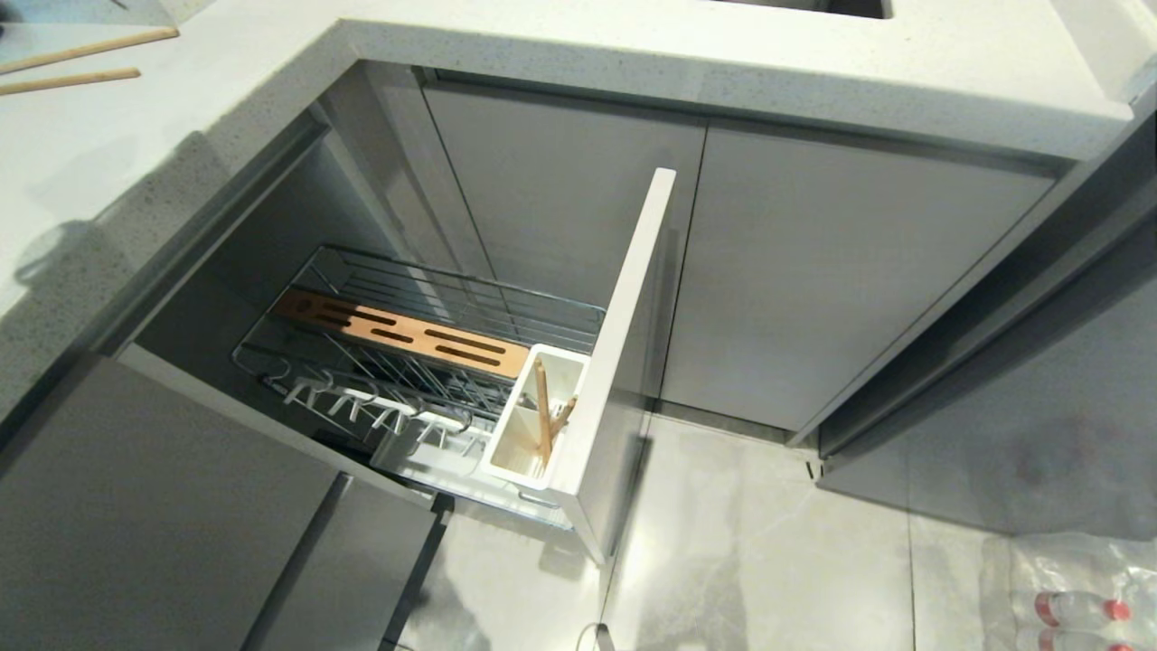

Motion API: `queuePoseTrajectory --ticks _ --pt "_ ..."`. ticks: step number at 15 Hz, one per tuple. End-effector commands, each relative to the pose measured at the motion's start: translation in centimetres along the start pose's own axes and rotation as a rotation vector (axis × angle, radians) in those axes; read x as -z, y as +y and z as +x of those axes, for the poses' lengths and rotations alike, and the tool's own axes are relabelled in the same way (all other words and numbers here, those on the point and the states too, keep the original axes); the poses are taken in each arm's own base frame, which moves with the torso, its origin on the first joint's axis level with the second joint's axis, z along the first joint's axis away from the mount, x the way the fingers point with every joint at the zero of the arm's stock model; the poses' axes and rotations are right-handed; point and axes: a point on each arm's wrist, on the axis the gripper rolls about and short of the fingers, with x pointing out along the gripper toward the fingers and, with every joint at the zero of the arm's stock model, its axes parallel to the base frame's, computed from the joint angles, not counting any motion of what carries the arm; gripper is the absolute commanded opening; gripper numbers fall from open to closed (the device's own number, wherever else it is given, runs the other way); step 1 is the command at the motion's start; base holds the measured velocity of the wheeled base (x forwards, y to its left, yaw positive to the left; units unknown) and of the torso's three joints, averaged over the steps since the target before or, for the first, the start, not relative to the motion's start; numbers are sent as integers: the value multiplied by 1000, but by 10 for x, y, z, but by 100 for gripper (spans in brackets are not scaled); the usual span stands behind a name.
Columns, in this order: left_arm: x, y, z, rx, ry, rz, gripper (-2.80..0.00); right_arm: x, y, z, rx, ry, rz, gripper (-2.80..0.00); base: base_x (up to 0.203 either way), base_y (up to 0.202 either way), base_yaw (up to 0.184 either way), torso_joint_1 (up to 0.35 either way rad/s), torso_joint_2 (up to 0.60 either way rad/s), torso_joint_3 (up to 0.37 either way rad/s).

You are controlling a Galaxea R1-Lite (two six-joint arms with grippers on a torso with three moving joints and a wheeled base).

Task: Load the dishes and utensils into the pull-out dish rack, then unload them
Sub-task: Take the spoon out of the cupboard

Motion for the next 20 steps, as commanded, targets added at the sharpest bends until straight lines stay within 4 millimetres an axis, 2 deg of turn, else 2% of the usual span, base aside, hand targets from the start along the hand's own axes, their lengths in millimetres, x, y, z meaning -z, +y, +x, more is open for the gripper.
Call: queuePoseTrajectory --ticks 1,4,8,11,13,17,20 --pt "-14 6 -23 -40 -101 63 -280 0 0 0 0 2 0 -280 0 0 0 0 0 0" --pt "-20 9 -37 -168 -216 274 -280 0 0 0 0 2 0 -280 0 0 0 0 0 0" --pt "-18 10 -36 -385 -316 442 -280 0 0 0 0 2 0 -280 0 0 0 0 0 0" --pt "-13 22 -9 -577 -307 553 -280 0 0 0 0 2 0 -280 0 0 0 0 0 0" --pt "-8 41 22 -715 -235 635 -280 0 0 0 0 2 0 -280 0 0 0 0 0 0" --pt "5 77 64 -855 -68 711 -280 0 0 0 0 2 0 -280 0 0 0 0 0 0" --pt "19 97 79 -926 70 739 -280 0 0 0 0 2 0 -280 0 0 0 0 0 0"
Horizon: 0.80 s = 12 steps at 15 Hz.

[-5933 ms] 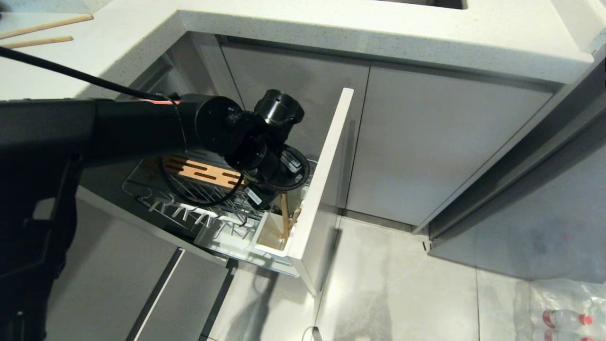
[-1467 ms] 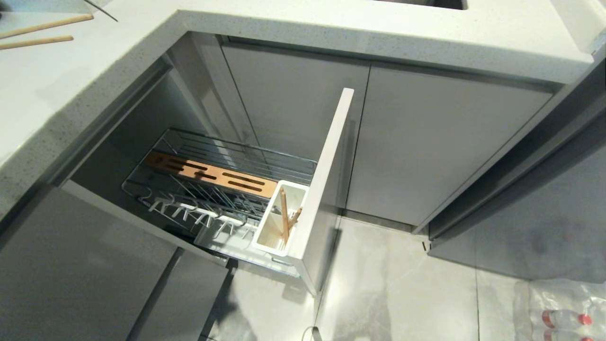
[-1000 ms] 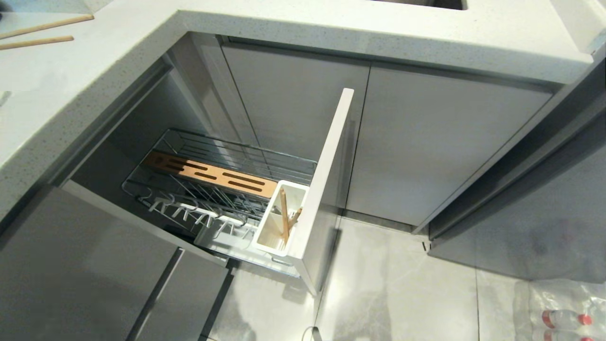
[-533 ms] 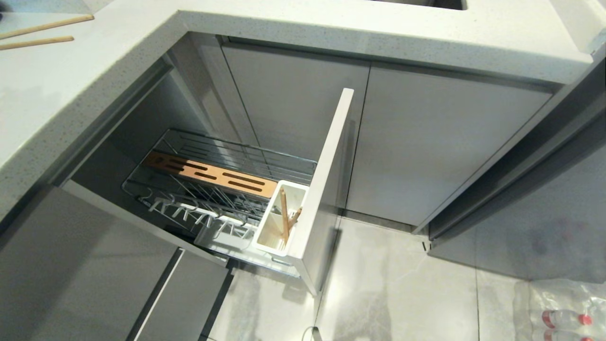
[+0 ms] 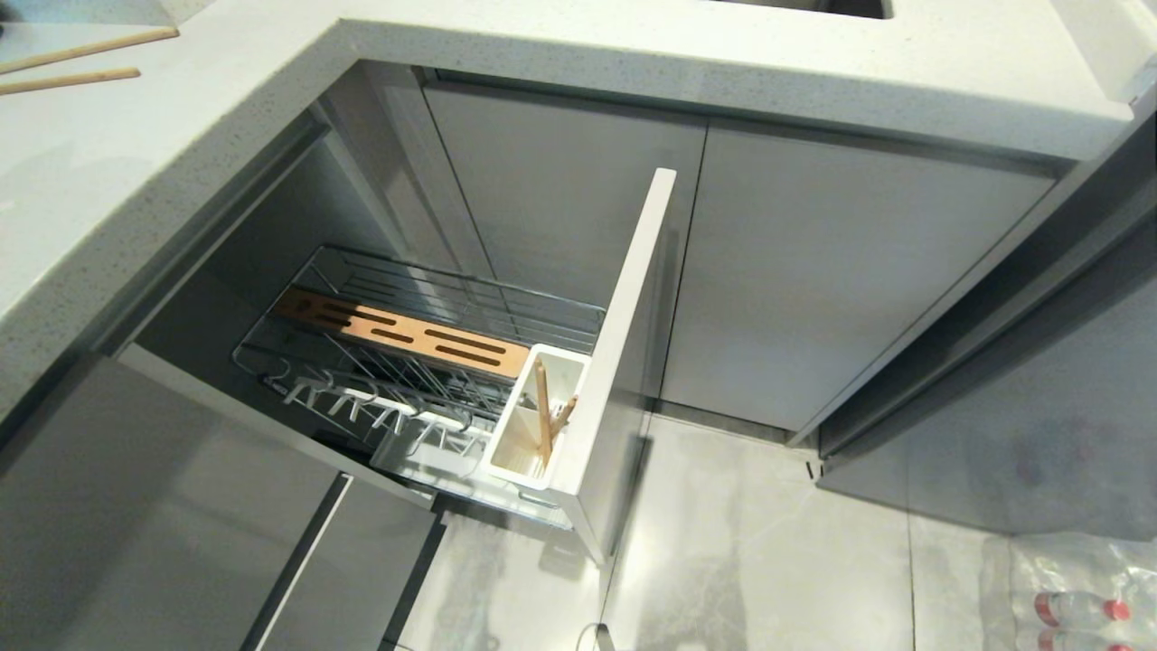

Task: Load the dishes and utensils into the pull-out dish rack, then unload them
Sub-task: Take the spoon out of the cupboard

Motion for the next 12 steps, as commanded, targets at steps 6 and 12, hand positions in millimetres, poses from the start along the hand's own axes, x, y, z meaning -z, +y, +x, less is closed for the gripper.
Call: queuePoseTrajectory --ticks 6,12 --pt "13 -10 18 -7 75 43 -280 0 0 0 0 2 0 -280 0 0 0 0 0 0" --pt "24 -12 24 -12 120 50 -280 0 0 0 0 2 0 -280 0 0 0 0 0 0"
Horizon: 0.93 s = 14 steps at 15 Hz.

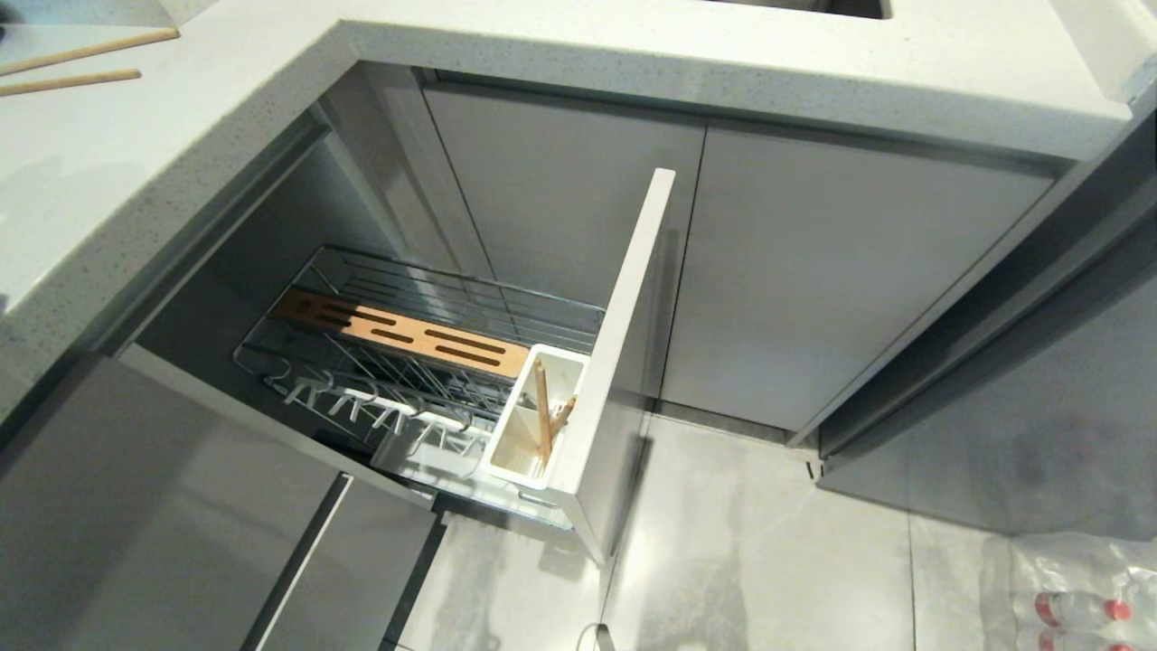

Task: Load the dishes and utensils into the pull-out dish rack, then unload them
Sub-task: Take the spoon out of the cupboard, then close the cupboard

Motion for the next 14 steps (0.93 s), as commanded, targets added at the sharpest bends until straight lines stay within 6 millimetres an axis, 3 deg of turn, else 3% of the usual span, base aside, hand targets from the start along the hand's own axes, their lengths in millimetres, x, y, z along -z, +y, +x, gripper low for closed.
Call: queuePoseTrajectory --ticks 1,6,7,8,14 --pt "3 -1 2 -3 14 5 -280 0 0 0 0 2 1 -280 0 0 0 0 0 0" --pt "6 -2 4 -4 27 11 -280 0 0 0 0 2 1 -280 0 0 0 0 0 0" --pt "6 -2 5 -4 28 11 -235 0 0 0 0 2 1 -280 0 0 0 0 0 0" --pt "6 -2 4 -4 27 11 0 0 0 0 0 2 1 -280 0 0 0 0 0 0" --pt "2 0 1 -3 8 -1 0 0 0 0 0 2 1 -280 0 0 0 0 0 0"
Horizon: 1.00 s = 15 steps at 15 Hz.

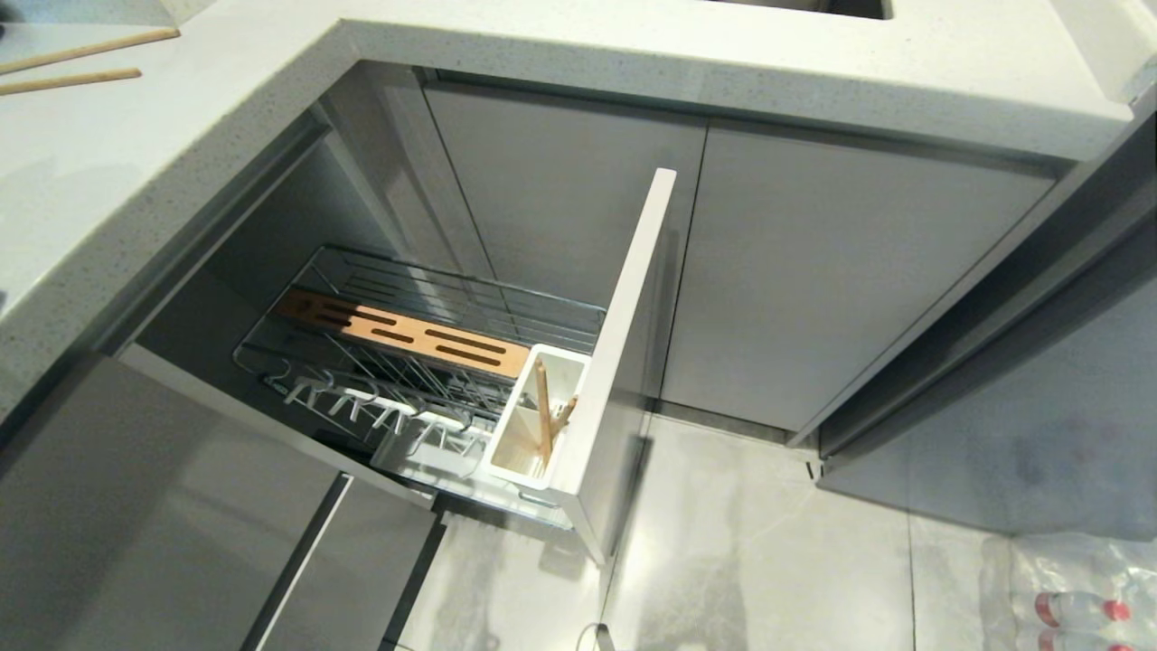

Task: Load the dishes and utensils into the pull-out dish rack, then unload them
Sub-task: Close the cupboard

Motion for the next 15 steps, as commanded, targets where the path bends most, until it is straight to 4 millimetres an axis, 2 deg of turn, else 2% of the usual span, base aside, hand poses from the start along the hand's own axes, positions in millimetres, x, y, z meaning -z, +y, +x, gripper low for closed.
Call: queuePoseTrajectory --ticks 1,6,7,11,15 --pt "-1 1 -3 -3 -9 -5 0 0 0 0 0 2 0 -280 0 0 0 0 0 0" --pt "-11 12 -24 8 -88 -53 0 0 0 0 0 2 0 -280 0 0 0 0 0 0" --pt "-15 15 -30 15 -115 -71 -280 0 0 0 0 2 0 -280 0 0 0 0 0 0" --pt "-35 23 -50 77 -293 -267 -280 0 0 0 0 2 0 -280 0 0 0 0 0 0" --pt "-51 16 -62 287 -403 -545 -280 0 0 0 0 2 0 -280 0 0 0 0 0 0"
